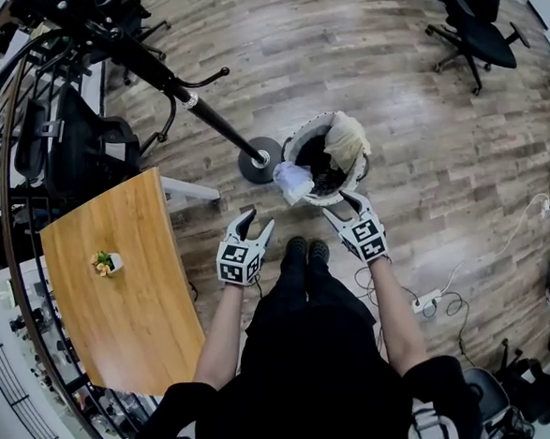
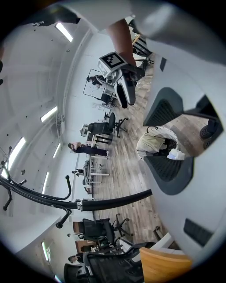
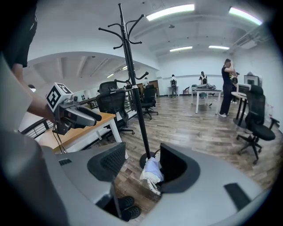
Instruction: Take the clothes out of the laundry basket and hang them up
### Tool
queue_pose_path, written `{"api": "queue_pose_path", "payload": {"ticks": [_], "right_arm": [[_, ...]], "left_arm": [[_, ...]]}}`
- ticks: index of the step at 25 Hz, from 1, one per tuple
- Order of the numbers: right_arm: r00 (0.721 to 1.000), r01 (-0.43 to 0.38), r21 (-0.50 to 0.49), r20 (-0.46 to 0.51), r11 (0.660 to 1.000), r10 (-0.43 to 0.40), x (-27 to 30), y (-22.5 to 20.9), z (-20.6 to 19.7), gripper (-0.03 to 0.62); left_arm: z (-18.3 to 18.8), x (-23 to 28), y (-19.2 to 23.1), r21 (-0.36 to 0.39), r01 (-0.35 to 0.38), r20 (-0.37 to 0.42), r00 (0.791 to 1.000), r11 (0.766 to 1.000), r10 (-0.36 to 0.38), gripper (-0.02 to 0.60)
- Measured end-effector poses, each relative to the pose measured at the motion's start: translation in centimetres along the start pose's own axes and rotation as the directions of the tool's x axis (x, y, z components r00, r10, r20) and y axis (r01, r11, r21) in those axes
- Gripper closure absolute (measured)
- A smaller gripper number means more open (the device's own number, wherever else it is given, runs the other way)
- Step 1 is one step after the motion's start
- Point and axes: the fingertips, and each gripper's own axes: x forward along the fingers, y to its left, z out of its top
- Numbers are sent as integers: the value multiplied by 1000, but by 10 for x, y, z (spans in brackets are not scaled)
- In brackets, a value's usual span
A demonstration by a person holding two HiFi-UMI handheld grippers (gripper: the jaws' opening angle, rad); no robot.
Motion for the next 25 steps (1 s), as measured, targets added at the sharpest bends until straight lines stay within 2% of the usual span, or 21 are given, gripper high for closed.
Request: {"api": "queue_pose_path", "payload": {"ticks": [9, 18, 25], "right_arm": [[999, -3, 0, -35, 1000, 3, 29, 5, -2, 339], [998, -16, 12, -67, 1000, 17, 73, 12, -16, 343], [996, -20, 26, -90, 999, 22, 109, 12, -47, 345]], "left_arm": [[-6, 20, 20, -3, 32, -24, 999, 999, -33, 370], [-35, 39, 59, -15, 36, -75, 997, 999, -37, 370], [-66, 68, 84, -8, 45, -109, 993, 999, -45, 371]]}}
